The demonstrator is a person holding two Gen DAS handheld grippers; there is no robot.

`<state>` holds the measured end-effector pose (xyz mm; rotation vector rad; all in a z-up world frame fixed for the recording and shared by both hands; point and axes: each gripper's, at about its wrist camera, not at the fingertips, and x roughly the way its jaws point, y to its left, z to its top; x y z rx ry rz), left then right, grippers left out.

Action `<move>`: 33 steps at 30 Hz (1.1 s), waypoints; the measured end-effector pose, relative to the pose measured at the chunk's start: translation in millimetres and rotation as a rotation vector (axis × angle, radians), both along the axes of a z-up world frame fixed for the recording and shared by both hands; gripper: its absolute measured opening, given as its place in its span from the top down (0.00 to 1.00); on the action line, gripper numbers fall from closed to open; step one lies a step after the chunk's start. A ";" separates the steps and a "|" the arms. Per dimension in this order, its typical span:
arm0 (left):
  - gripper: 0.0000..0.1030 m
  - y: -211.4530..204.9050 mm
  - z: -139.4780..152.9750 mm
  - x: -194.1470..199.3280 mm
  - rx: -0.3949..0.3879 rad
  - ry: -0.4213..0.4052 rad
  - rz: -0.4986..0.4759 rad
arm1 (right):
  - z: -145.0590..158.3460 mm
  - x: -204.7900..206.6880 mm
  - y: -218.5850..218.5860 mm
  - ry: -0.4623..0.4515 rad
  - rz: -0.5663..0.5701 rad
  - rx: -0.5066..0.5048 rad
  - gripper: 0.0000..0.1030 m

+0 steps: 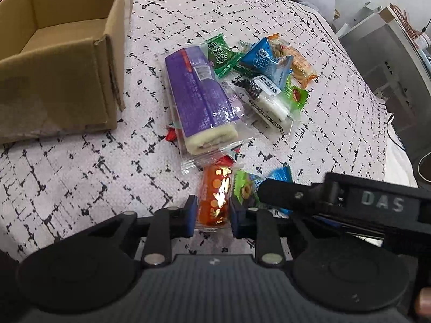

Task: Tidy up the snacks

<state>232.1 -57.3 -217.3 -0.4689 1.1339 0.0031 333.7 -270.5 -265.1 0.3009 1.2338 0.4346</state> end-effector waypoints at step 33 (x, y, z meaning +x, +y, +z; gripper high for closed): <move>0.78 4.5 38.2 -30.4 0.024 -0.054 0.018 | 23.8 -31.4 15.7 -0.163 0.011 -0.007 0.74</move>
